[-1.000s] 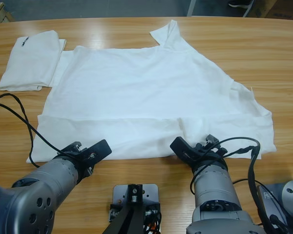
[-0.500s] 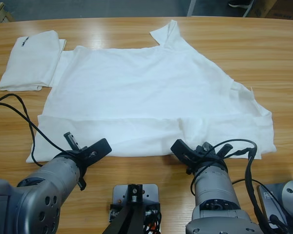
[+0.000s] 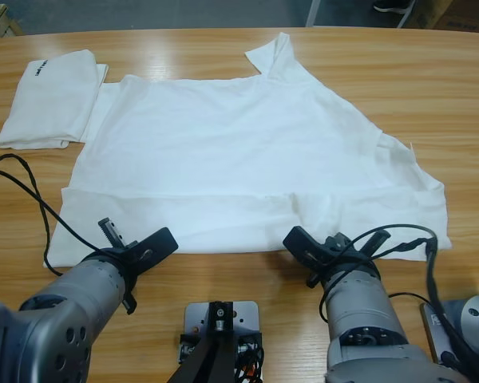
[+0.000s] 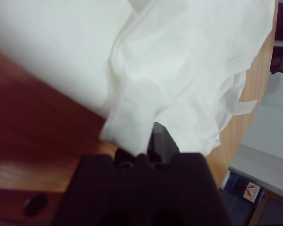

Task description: Fold clothes

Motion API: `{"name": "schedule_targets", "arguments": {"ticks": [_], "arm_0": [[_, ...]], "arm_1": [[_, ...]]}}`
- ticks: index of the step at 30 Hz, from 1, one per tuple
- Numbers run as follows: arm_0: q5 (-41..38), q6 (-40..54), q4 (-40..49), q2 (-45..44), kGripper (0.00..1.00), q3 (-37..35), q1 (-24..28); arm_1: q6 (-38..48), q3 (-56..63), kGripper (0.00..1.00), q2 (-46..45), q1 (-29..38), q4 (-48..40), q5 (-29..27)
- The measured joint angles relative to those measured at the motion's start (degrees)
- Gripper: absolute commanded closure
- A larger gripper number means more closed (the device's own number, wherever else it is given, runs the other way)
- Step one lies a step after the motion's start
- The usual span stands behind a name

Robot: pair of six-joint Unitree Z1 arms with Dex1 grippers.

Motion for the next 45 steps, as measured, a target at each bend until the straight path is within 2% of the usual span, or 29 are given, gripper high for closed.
{"name": "schedule_targets", "arguments": {"ticks": [9,19,28,29,30,31,32,33,34,35,36,45], "arm_0": [[-0.39,-4.33,3.39,-0.08,1.000,-1.79,-3.96],[-1.11,-6.36,7.47,-0.10,1.000,-3.98,-5.42],[-3.86,-10.75,13.00,-1.00,1.000,-6.88,-9.66],[-4.18,-11.07,13.26,-1.00,1.000,-6.89,-10.10],[-4.47,-11.41,13.51,-1.00,1.000,-6.89,-10.60],[-4.70,-11.75,13.67,-1.00,1.000,-6.89,-10.96],[-4.86,-12.06,13.75,-1.00,0.968,-6.89,-11.16],[-4.96,-12.39,13.82,-1.00,0.700,-6.89,-11.28],[-5.00,-12.76,13.88,-1.00,0.385,-6.89,-11.34],[-5.01,-13.08,13.95,-1.00,0.150,-6.89,-11.36],[-5.01,-13.34,14.03,-1.00,0.042,-6.89,-11.38],[-5.01,-15.17,16.34,-1.53,0.000,-6.90,-11.40]], "arm_1": [[0.52,0.33,1.000,-1.10,0.58,1.45,0.87],[6.21,0.31,1.000,-1.61,6.30,6.24,4.52],[10.38,-0.12,1.000,-3.27,12.00,7.72,8.83],[10.54,-0.37,0.821,-3.31,12.39,7.75,9.06],[10.71,-0.64,0.536,-3.32,12.58,7.78,9.25],[10.86,-0.92,0.489,-3.32,12.70,7.82,9.40],[10.96,-1.16,0.381,-3.31,12.76,7.83,9.54],[11.02,-1.33,0.185,-3.31,12.77,7.84,9.64],[11.05,-1.46,0.062,-3.31,12.77,7.88,9.70],[11.07,-1.54,0.023,-3.31,12.77,7.93,9.77],[11.07,-1.64,0.019,-3.31,12.77,8.14,9.88],[11.70,-2.87,0.000,-4.41,12.78,11.86,9.92]]}}
